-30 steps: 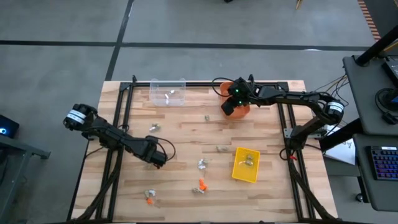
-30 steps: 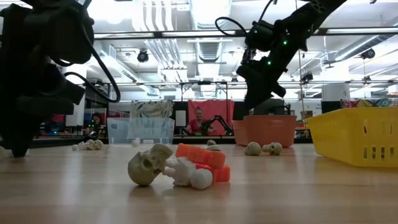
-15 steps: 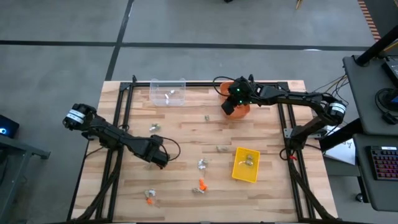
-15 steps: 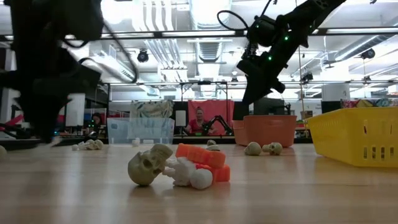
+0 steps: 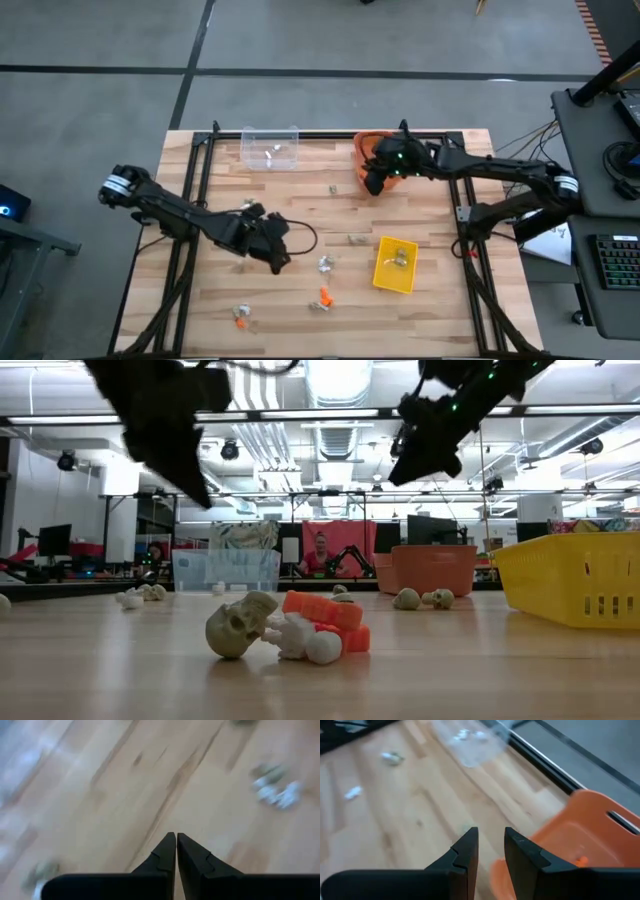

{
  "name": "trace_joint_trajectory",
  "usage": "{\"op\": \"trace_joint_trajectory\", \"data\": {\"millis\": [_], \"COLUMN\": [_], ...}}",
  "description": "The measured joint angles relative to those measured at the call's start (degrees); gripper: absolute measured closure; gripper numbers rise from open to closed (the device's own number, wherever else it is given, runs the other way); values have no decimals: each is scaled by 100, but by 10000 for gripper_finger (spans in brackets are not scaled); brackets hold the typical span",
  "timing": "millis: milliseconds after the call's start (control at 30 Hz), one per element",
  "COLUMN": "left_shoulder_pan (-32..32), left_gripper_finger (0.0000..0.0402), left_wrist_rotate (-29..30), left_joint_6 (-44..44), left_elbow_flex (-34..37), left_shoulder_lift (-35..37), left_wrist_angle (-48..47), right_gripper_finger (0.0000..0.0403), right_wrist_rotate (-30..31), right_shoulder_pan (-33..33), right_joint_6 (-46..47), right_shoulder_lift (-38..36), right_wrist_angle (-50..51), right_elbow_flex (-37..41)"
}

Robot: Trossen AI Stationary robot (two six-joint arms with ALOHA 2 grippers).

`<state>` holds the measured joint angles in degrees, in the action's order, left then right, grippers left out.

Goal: Sort Halloween decoration
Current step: Put the white skeleton toy into the transparent bin

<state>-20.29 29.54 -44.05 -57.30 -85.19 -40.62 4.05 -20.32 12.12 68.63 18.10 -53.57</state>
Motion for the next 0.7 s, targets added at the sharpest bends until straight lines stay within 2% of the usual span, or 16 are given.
{"op": "trace_joint_trajectory", "data": {"millis": [367,567,700], "left_shoulder_pan": [162,205,214], "left_gripper_finger": [401,401,401], "left_wrist_rotate": [-63,-828,-1211], "left_joint_6": [2707,3825,4066], "left_elbow_flex": [35,40,42], "left_shoulder_lift": [321,352,366], "left_wrist_angle": [1963,2693,2552], "right_gripper_finger": [330,323,319], "right_wrist_rotate": [2,1,7], "right_shoulder_pan": [1062,1642,1896], "right_joint_6": [-214,-424,-422], "right_shoulder_lift": [-167,-161,-106], "right_wrist_angle": [-214,-486,-540], "right_elbow_flex": [50,117,177]}}
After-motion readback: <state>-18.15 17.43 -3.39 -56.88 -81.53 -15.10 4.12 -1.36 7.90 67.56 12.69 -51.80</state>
